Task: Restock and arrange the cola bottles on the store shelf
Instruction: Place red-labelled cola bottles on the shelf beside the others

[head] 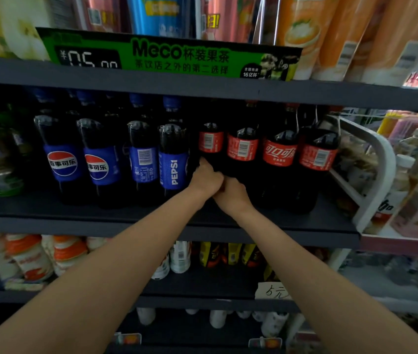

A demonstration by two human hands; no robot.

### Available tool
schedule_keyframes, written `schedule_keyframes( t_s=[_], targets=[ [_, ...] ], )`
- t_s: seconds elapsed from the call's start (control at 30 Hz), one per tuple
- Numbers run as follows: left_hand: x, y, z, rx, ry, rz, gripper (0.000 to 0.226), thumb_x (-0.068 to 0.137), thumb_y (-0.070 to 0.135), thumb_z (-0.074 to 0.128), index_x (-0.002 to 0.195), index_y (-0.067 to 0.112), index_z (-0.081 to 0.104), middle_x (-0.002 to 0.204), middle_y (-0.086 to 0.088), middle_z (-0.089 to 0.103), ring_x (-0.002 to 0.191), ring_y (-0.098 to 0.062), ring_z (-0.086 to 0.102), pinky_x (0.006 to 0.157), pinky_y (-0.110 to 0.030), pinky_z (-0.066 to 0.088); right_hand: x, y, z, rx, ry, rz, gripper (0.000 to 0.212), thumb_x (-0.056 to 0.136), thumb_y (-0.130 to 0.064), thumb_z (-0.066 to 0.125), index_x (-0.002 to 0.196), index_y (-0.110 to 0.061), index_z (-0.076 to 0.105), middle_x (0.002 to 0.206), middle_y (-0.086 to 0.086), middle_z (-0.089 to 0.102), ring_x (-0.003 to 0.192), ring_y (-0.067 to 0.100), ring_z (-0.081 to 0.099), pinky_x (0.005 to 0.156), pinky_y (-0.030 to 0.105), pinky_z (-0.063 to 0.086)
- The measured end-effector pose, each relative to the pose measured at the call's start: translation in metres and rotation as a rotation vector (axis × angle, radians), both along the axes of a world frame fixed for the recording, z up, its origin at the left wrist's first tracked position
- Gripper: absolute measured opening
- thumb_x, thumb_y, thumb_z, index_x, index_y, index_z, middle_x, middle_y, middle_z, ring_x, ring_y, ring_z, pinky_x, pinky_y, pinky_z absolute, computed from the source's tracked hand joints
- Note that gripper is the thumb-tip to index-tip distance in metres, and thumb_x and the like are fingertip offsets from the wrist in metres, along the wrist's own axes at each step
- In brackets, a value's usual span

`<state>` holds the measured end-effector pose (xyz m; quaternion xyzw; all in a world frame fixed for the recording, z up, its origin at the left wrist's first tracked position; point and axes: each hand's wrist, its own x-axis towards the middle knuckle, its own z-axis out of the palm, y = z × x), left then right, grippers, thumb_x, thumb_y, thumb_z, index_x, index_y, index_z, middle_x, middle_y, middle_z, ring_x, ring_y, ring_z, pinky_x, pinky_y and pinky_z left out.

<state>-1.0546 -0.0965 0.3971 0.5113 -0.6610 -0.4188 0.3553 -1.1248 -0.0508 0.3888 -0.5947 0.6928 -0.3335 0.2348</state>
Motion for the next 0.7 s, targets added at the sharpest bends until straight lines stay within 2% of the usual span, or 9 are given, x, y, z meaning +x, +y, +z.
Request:
schedule_keyframes(
  t_s=[0.1,0.23,0.3,0.37,0.47,0.57,0.63,0.7],
  targets=[
    [-0.005,-0.007,-0.001,-0.013,0.008,0.019,0.066,0.091,0.003,0.041,0.149,0.01,0.009,0.148,-0.016,0.032,0.135,-0.029,0.034,0.113,-0.038,0.031,-0.007,-0.003,-0.003,-0.003,-0.021,0.014,0.02,0.094,-0.003,0.044,0.105,-0.002,0.061,0.089,0.009,0.057,0.084,0.017,0.053,0.053,0.017,0.038],
    [-0.009,-0.009,-0.006,-0.048,-0.04,0.033,0.061,0.091,0.003,0.041,0.146,0.007,0.017,0.144,-0.018,0.038,0.131,-0.029,0.04,0.109,-0.037,0.036,-0.009,-0.007,-0.006,0.022,-0.006,0.058,0.02,0.095,-0.006,0.044,0.107,-0.003,0.06,0.089,0.007,0.055,0.079,0.015,0.052,0.051,0.014,0.037],
    [-0.009,-0.004,-0.01,-0.123,-0.08,0.035,0.058,0.09,0.003,0.041,0.145,0.006,0.022,0.141,-0.018,0.04,0.129,-0.029,0.042,0.108,-0.035,0.037,-0.009,-0.008,-0.009,0.019,-0.017,0.064,0.019,0.096,-0.006,0.044,0.103,-0.005,0.061,0.085,0.004,0.055,0.071,0.01,0.051,0.048,0.015,0.036],
    [-0.005,0.006,-0.013,-0.258,-0.141,0.051,0.056,0.089,0.002,0.043,0.143,0.003,0.027,0.14,-0.019,0.039,0.127,-0.03,0.044,0.104,-0.034,0.039,-0.009,-0.008,-0.014,-0.103,-0.068,0.002,0.021,0.095,-0.005,0.043,0.087,-0.007,0.062,0.075,0.001,0.055,0.063,0.007,0.048,0.052,0.019,0.039],
    [0.011,0.036,-0.016,-0.57,-0.197,0.049,0.045,0.086,-0.001,0.042,0.132,0.0,0.041,0.132,-0.017,0.043,0.115,-0.026,0.053,0.094,-0.03,0.046,-0.006,-0.005,-0.018,-0.394,-0.156,-0.174,0.025,0.088,0.005,0.045,0.079,-0.003,0.067,0.074,0.001,0.06,0.068,0.01,0.053,0.064,0.021,0.042],
    [0.046,0.066,-0.02,-0.861,-0.283,-0.057,0.043,0.076,0.006,0.036,0.116,-0.001,0.052,0.116,-0.015,0.052,0.103,-0.023,0.054,0.09,-0.029,0.046,0.015,0.002,-0.011,-0.605,-0.275,-0.124,0.027,0.082,0.01,0.044,0.069,-0.003,0.063,0.061,-0.005,0.054,0.056,0.001,0.047,0.055,0.014,0.037],
    [0.079,0.075,-0.025,-0.891,-0.278,0.002,0.041,0.075,0.007,0.037,0.112,0.001,0.054,0.112,-0.014,0.054,0.102,-0.02,0.05,0.089,-0.031,0.046,0.04,0.007,-0.003,-0.711,-0.289,-0.06,0.028,0.08,0.009,0.041,0.065,-0.004,0.06,0.057,-0.012,0.051,0.053,0.0,0.048,0.055,0.013,0.038],
    [0.122,0.081,-0.028,-0.862,-0.26,0.127,0.038,0.076,0.007,0.039,0.111,0.003,0.053,0.11,-0.012,0.053,0.1,-0.02,0.05,0.086,-0.035,0.048,0.076,0.011,0.003,-0.764,-0.29,0.019,0.028,0.079,0.006,0.039,0.062,-0.005,0.059,0.055,-0.014,0.05,0.051,0.0,0.049,0.057,0.019,0.041]
  ],
)
